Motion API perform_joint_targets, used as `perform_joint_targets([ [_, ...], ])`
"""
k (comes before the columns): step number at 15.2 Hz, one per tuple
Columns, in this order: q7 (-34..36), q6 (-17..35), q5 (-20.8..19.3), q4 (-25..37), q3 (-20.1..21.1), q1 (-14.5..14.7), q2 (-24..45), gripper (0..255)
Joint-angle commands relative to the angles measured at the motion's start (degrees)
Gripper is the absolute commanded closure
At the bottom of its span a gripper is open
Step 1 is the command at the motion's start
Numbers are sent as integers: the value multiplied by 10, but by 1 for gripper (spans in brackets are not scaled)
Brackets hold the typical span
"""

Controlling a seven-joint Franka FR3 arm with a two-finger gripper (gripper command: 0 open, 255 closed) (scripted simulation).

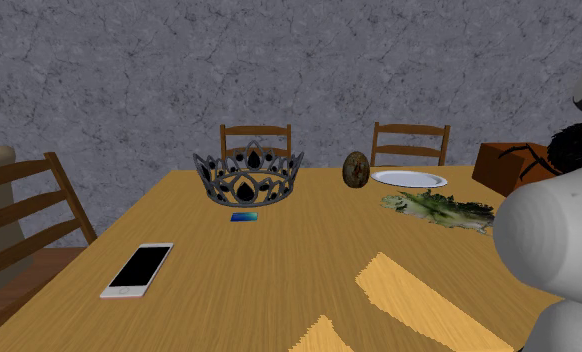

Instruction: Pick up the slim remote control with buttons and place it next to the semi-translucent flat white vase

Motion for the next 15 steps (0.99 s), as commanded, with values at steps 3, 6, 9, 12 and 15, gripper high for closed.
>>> perform_joint_targets([
  [3,-62,15,16,33,-45,-1,45,255],
  [6,-70,44,25,24,-53,4,66,255],
  [9,-80,73,39,15,-62,10,90,255],
  [12,-94,103,57,8,-70,18,115,255],
  [15,-112,132,81,2,-77,26,144,255],
])
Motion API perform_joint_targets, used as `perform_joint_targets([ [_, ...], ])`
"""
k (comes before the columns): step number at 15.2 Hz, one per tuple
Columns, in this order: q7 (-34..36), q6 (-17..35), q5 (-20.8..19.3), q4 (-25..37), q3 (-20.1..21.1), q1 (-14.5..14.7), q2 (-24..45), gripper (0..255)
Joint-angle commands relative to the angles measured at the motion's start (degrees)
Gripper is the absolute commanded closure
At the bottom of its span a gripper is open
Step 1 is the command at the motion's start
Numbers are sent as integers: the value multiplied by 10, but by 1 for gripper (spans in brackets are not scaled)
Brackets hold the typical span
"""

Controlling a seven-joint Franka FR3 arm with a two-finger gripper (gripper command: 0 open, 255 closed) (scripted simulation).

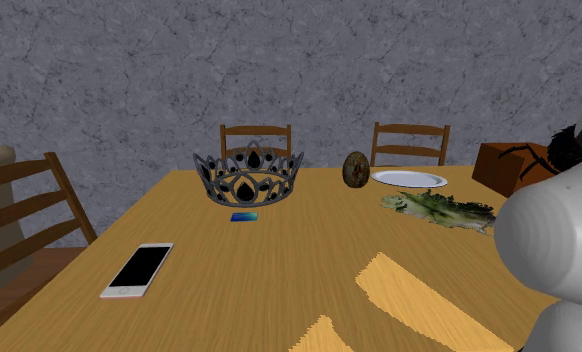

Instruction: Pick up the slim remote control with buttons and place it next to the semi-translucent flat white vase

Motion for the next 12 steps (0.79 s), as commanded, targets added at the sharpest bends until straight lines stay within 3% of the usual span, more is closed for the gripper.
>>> perform_joint_targets([
  [1,-14,20,17,-4,-5,4,18,255],
  [6,-61,67,82,-10,-8,15,72,255],
  [12,-139,117,192,-9,19,8,143,255],
])
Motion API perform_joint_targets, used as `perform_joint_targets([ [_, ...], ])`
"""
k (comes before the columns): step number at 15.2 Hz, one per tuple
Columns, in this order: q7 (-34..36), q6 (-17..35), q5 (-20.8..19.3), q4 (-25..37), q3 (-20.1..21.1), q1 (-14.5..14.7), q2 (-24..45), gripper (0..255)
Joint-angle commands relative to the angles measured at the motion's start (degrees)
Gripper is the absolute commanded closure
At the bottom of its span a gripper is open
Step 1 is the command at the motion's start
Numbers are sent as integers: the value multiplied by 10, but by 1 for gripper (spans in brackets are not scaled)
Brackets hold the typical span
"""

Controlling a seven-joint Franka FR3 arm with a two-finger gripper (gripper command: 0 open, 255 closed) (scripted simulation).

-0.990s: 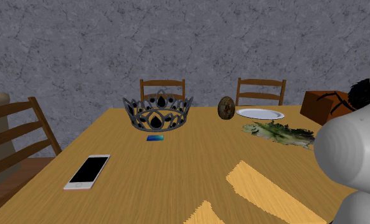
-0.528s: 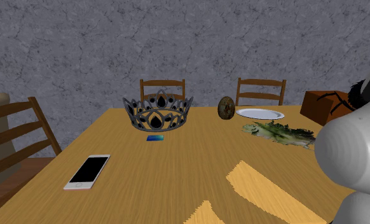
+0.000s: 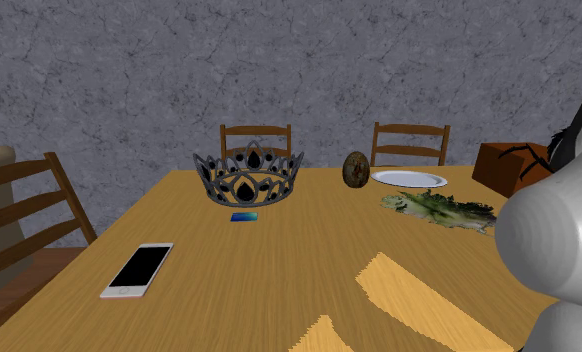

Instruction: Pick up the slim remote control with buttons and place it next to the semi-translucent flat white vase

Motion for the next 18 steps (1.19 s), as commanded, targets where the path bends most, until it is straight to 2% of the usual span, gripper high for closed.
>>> perform_joint_targets([
  [1,-15,8,22,2,8,-4,13,255],
  [8,-15,8,22,2,9,-5,13,255],
  [9,-15,8,22,2,9,-5,13,0],
  [14,-15,8,22,2,9,-5,13,0],
  [16,50,-32,-69,0,-28,17,-45,0],
  [18,99,-73,-137,4,-37,16,-96,0],
])
